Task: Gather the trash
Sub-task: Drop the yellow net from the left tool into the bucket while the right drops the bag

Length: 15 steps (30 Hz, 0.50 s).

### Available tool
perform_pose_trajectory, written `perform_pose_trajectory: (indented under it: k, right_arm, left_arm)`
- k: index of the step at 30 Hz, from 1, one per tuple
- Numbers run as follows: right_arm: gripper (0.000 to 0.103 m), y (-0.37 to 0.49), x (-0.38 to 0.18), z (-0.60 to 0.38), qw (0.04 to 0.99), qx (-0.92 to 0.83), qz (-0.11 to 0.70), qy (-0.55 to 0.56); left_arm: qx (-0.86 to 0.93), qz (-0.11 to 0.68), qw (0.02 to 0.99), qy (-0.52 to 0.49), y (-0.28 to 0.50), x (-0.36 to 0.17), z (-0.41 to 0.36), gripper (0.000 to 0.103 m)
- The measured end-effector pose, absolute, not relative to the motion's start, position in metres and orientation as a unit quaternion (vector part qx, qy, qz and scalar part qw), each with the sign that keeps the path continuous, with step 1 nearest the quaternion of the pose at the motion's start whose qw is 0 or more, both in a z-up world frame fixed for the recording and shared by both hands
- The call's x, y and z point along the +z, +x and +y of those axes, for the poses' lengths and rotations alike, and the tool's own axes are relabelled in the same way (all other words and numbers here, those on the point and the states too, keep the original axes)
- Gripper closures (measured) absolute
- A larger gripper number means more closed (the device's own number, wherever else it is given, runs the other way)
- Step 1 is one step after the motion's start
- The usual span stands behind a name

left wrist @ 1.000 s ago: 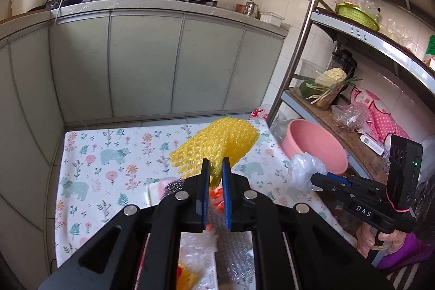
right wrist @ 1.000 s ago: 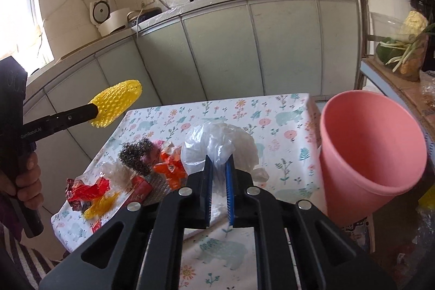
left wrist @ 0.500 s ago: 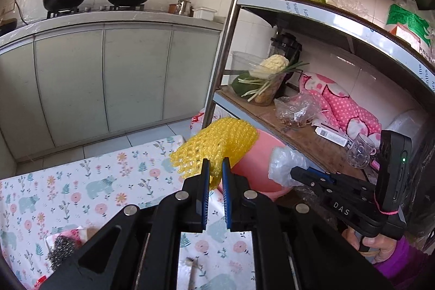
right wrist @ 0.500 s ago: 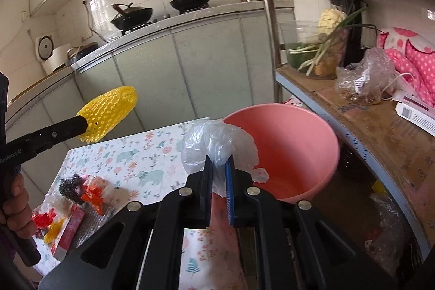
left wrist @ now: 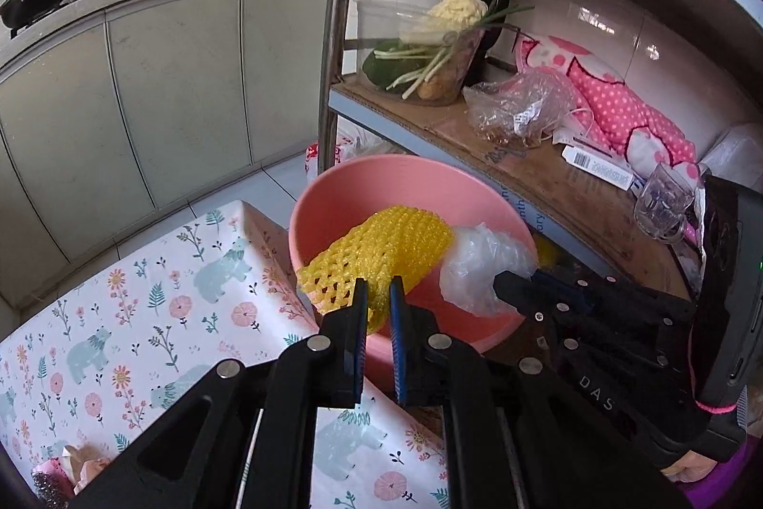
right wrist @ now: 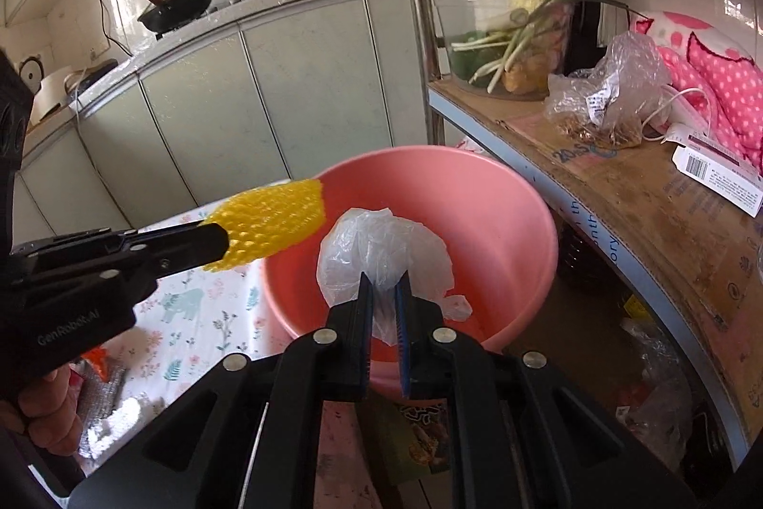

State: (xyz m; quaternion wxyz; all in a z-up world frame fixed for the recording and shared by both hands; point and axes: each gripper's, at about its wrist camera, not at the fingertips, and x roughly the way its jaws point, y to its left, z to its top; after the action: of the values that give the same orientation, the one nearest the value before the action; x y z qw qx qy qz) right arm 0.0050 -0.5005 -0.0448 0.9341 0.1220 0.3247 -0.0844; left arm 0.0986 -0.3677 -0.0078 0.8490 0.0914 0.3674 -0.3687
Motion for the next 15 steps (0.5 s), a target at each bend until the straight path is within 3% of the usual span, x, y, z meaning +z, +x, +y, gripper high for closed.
perform_pose_trajectory:
  k: [4, 8, 15]
  right_arm:
    - [0.093, 0.009, -0.051, -0.506, 0.931, -0.088, 0.333, 0.122]
    - [0.090, 0.013, -0.058, -0.514, 0.924, -0.087, 0.344, 0.141]
    - [0.080, 0.015, -0.061, -0.521, 0.922, -0.086, 0.344, 0.153]
  left_arm:
    - [-0.366, 0.384, 0.841, 0.105, 0.108, -0.020, -0.385, 0.093]
    - [-0.362, 0.400, 0.837, 0.090, 0.116, -0.023, -0.389, 0.083]
    - [-0.361, 0.410, 0.835, 0.062, 0.123, -0.020, -0.382, 0.082]
